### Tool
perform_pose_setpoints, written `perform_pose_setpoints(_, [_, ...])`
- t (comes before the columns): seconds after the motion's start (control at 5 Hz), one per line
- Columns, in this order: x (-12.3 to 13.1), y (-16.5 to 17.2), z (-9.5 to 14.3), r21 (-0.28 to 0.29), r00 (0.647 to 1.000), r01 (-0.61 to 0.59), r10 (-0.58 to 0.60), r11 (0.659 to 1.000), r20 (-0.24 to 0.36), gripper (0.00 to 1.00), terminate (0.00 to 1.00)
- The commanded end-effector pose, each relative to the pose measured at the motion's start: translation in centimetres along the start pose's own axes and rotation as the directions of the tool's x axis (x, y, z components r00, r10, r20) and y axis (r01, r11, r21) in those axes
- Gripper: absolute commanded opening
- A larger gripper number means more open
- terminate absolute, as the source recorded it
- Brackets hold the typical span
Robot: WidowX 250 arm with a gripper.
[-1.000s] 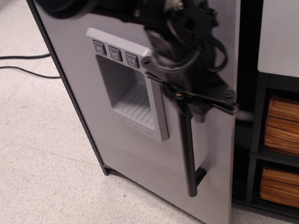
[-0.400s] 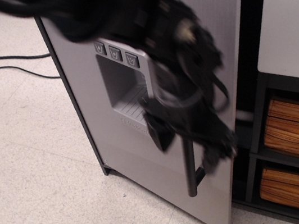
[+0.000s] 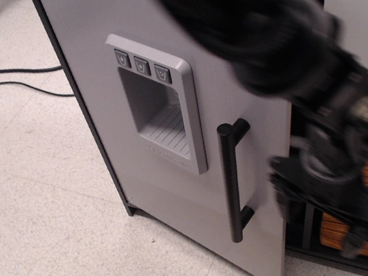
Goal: Open fridge
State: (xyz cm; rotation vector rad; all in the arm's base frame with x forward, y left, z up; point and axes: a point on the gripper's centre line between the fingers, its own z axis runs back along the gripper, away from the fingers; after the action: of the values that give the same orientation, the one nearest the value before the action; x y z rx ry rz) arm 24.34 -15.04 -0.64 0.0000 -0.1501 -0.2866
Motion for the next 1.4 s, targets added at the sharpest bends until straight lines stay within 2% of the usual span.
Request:
perform_pose_setpoints(0.0, [5.6,-2.9,-0.5,-0.017,0.999,-0.006,0.007,1.0,0.046,1.0,0.0])
perform_pose_setpoints(0.4, [9.3,0.3,0.7,0.024,0.989,-0.1,0.097,0.995,0.115,1.0,0.0])
perform_pose_setpoints(0.6, [9.4,2.2,1.5,0.057,0.985,-0.126,0.118,0.99,0.125,1.0,0.0])
perform_pose_setpoints(0.8, [8.7,3.7,2.9,0.073,0.985,-0.135,0.126,0.988,0.121,1.0,0.0])
perform_pose_setpoints(1.0, [7.4,5.2,4.6,0.063,0.981,-0.164,0.155,0.985,0.119,1.0,0.0])
perform_pose_setpoints(1.2, [5.4,6.1,6.8,0.058,0.977,-0.186,0.178,0.981,0.117,1.0,0.0])
